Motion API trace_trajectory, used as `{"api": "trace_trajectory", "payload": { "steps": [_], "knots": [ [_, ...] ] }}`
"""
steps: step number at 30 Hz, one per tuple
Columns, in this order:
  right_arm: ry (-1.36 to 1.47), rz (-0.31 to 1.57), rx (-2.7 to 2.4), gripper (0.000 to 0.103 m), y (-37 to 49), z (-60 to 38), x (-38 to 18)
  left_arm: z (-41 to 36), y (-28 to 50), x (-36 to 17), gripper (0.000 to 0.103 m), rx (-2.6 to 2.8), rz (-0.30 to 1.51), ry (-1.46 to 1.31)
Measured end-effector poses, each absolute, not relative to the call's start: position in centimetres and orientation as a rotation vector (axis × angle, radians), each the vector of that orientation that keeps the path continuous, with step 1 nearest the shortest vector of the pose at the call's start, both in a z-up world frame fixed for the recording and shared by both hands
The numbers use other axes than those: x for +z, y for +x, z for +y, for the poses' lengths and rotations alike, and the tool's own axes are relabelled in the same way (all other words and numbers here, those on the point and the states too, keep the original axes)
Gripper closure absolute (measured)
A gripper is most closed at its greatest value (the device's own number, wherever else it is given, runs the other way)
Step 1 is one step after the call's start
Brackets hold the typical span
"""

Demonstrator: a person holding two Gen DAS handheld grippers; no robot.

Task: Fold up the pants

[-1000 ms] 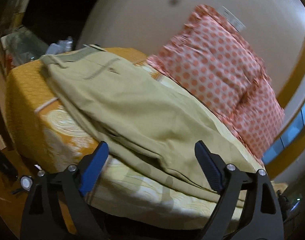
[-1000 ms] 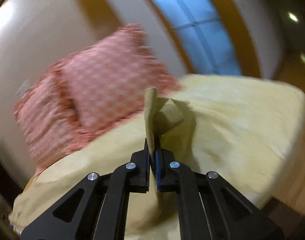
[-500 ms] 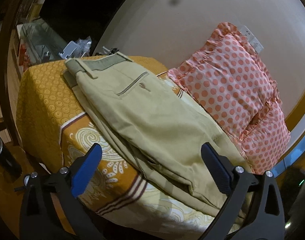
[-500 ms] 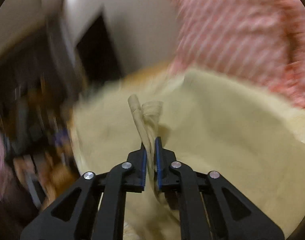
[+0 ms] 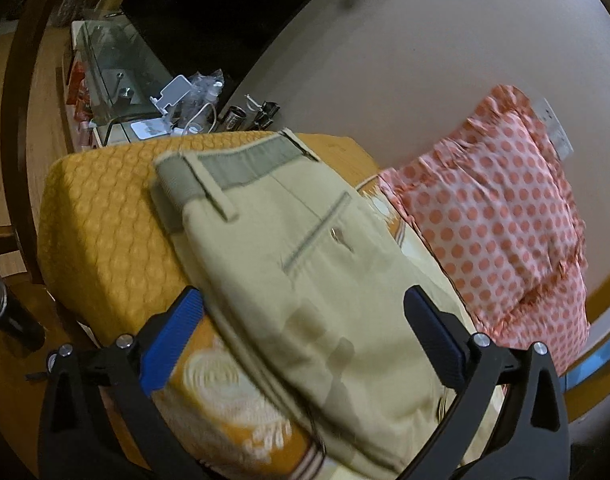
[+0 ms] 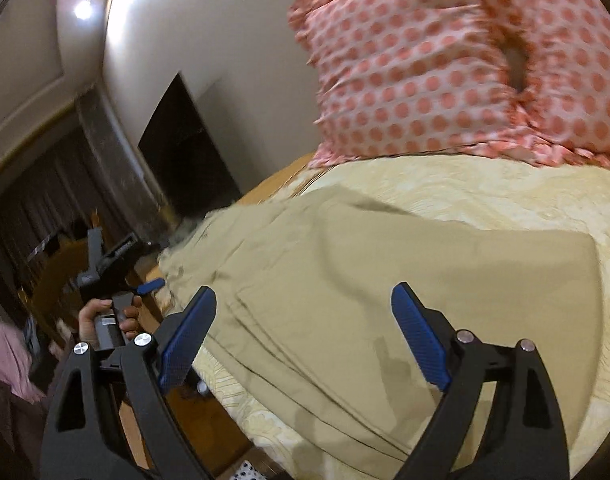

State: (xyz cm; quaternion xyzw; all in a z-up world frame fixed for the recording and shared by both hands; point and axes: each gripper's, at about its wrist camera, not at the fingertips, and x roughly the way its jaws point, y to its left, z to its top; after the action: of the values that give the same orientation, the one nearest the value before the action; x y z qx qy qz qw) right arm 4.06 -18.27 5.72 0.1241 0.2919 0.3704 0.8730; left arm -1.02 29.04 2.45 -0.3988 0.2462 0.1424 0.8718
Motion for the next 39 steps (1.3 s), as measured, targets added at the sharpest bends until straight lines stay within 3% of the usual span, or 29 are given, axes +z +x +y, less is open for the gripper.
{"api": "trace_trajectory", "payload": {
  "steps": [2,3,4,5,7,13,17,21,25,29,32,34,36,39],
  "knots": [
    [0.292,0.608,0.762,0.011,4.3,-18.8,5.6,29.9,-0.2,2.5,0.014,0.318,0.538,-0.846],
    [0.309,0.608,0.755,0.011,4.3,-19.2,5.5,30.2,0.1,2.5,0.035,0.314,0.549,-0.864],
    [0.321,0.607,0.748,0.011,4.2,-19.6,5.3,30.8,0.6,2.0,0.070,0.302,0.581,-0.895],
    [0.329,0.607,0.742,0.011,4.3,-19.7,5.2,31.3,1.0,1.6,0.081,0.326,0.615,-0.903],
    [0.353,0.604,0.725,0.011,4.4,-20.8,4.9,31.7,1.2,1.8,0.090,0.300,0.625,-0.878],
    [0.440,0.568,0.658,0.011,4.6,-24.9,4.5,24.7,3.3,10.5,0.096,0.223,0.552,-0.485],
    [0.490,0.525,0.592,0.011,4.2,-27.9,4.9,14.6,4.8,15.9,0.096,0.002,0.470,-0.248],
    [0.535,0.485,0.525,0.009,3.3,-30.9,5.5,2.5,3.9,17.4,0.096,-0.315,0.424,-0.042],
    [0.626,0.472,0.492,0.006,3.0,-33.8,5.0,-7.5,2.9,12.4,0.095,-0.591,0.558,0.107],
    [0.773,0.523,0.515,0.004,3.9,-35.8,3.2,-12.0,2.4,5.5,0.091,-0.634,0.732,0.265],
    [0.821,0.602,0.523,0.004,5.4,-35.9,2.1,-10.9,0.6,4.9,0.074,-0.646,0.729,0.271],
    [0.810,0.656,0.528,0.005,6.5,-35.3,1.6,-7.9,-0.6,7.4,0.035,-0.648,0.645,0.204],
    [0.767,0.721,0.526,0.011,7.9,-34.2,1.3,-3.9,-0.4,9.7,0.016,-0.571,0.554,0.122],
    [0.649,0.802,0.486,0.020,10.0,-32.3,1.2,1.4,3.2,10.0,0.015,-0.385,0.590,0.024]
  ]
}}
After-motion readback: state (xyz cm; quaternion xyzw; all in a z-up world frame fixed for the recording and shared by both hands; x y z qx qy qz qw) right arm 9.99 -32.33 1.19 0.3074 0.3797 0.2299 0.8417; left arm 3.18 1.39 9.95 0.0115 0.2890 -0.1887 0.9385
